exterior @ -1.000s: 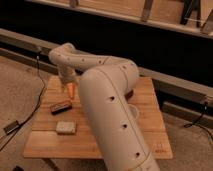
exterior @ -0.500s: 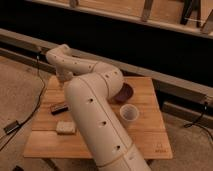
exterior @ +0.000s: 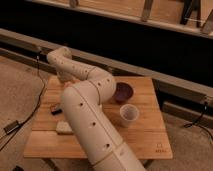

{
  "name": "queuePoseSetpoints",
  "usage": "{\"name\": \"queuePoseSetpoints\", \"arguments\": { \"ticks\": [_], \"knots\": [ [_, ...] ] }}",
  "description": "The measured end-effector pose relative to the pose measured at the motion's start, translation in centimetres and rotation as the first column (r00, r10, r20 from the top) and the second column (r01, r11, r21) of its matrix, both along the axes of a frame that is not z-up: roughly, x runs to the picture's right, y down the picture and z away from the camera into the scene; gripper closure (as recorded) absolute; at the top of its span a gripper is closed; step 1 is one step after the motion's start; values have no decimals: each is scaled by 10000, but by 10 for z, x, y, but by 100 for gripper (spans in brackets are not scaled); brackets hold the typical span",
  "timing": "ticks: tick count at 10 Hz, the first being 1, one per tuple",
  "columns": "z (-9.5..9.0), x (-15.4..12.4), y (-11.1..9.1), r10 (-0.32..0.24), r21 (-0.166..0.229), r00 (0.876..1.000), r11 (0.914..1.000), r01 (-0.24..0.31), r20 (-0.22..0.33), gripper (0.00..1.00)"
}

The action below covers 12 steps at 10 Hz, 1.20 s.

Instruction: Place the pepper in the ceramic bowl

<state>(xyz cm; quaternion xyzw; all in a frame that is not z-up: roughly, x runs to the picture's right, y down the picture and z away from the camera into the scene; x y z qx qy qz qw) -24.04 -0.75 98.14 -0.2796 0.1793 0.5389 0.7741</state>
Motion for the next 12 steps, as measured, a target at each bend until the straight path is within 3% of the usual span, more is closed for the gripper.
{"name": "queuePoseSetpoints", "arguments": {
  "ticks": [6, 8, 12],
  "knots": [
    [25, 0, 7, 96, -218, 9999, 9997, -98, -95, 36],
    [28, -3, 11, 17, -310, 10000, 9995, -19, -69, 50],
    [31, 4, 11, -3, -410, 9999, 9992, -3, -147, 92]
  ]
}}
